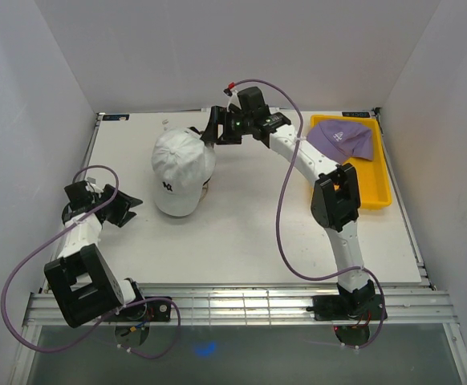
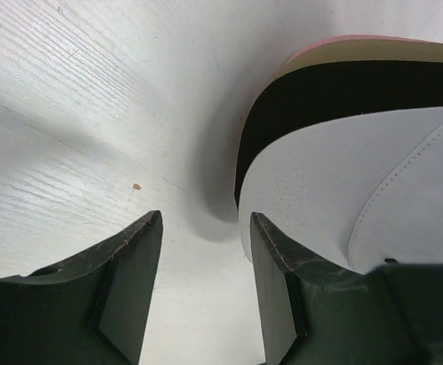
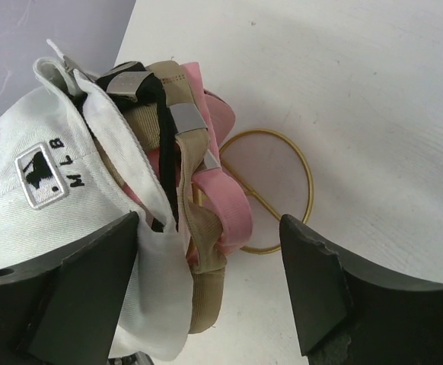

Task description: Stack the hats

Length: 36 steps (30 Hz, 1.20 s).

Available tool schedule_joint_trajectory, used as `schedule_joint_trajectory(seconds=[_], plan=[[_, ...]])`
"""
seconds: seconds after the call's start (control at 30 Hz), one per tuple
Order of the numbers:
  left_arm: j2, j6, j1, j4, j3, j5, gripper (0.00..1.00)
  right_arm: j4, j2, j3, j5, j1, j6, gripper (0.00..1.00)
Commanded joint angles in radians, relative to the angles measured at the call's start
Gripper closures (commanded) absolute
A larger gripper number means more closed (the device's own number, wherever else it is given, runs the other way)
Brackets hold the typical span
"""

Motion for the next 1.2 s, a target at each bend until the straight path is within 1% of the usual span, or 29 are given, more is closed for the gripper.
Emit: schedule_joint_trajectory(seconds=[0.0,0.3,0.43,0.93,1.03,1.07,1.1,1.17], plan=[[-0.054,0.003,0.008,-0.008,0.032,0.009,0.40,0.037,-0.091,-0.041,-0.056,-0.005,0.013,0.20],[-0.076,-0.006,0.008,-0.012,0.042,0.024,0.39,0.071,-0.121,-0.050,-0.084,-0.023,0.063,0.16],[-0.079,-0.017,0.008,-0.008,0.045,0.034,0.40,0.079,-0.124,-0.050,-0.103,-0.037,0.094,0.16],[-0.100,-0.025,0.008,-0.008,0.058,0.041,0.40,0.082,-0.230,-0.125,-0.089,-0.087,0.096,0.15],[-0.106,-0.029,0.008,-0.006,0.065,0.058,0.40,0.037,-0.272,-0.153,-0.069,-0.112,0.071,0.15],[-0.108,-0.031,0.008,-0.006,0.072,0.066,0.40,0.016,-0.299,-0.160,-0.055,-0.120,0.039,0.15],[-0.109,-0.032,0.008,-0.005,0.074,0.070,0.40,-0.036,-0.316,-0.171,-0.037,-0.141,0.022,0.15],[-0.118,-0.038,0.008,-0.003,0.078,0.086,0.40,-0.073,-0.377,-0.240,0.005,-0.172,-0.008,0.15]])
